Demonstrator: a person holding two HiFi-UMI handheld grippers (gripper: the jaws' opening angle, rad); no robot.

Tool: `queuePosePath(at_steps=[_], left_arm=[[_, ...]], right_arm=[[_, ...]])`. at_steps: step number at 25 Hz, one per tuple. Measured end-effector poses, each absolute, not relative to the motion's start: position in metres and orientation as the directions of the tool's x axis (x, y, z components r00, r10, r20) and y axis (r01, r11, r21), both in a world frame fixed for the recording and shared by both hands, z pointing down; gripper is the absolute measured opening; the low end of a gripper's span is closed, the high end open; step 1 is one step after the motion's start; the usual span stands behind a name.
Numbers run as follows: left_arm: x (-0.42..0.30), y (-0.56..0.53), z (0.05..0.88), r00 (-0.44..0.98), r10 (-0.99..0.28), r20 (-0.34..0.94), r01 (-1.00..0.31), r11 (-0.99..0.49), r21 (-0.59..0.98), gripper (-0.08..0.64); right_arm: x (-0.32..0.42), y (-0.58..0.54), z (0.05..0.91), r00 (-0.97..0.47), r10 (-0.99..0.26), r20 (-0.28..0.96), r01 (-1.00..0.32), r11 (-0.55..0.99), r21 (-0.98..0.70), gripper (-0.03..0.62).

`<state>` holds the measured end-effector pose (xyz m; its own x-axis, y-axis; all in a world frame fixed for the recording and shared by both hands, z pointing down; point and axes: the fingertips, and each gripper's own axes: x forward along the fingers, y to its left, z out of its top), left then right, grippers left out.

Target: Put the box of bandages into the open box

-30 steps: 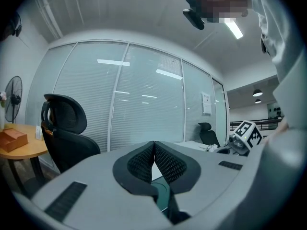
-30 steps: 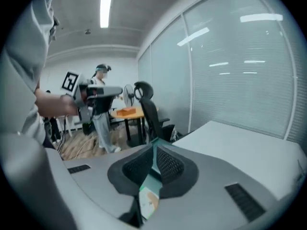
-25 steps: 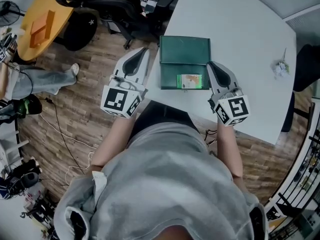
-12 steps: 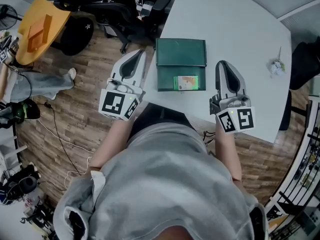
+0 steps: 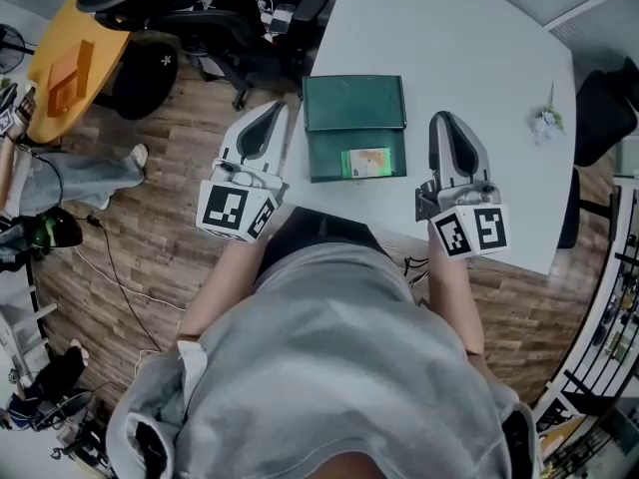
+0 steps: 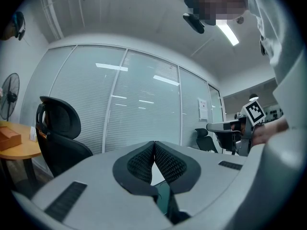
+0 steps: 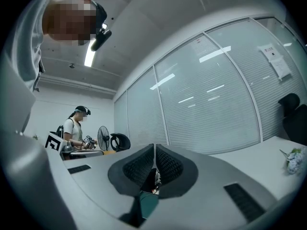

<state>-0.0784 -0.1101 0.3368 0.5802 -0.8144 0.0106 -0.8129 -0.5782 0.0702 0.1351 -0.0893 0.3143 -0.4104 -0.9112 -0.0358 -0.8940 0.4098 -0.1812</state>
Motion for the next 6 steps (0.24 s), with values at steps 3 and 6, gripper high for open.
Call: queuePosePath(at_steps=[3,6], left_arm=[[-0.0770,-0.1103,0.3334,0.580,-0.814,0.012,-0.813,-0.578,0.070,0.020],[-0.0757,-0.1110,0.3307,0.583,-0.812,0.002,-0.810,-0.582,0.066,0.020]], right_arm=[[0.1357,-0.0884,0.3167,-0.401,-0.916,-0.024,-0.900,0.399,-0.175,0.054],[0.1358,-0.0865,0.3166,-0.394,-0.919,-0.014,-0.907,0.391,-0.158,0.054]])
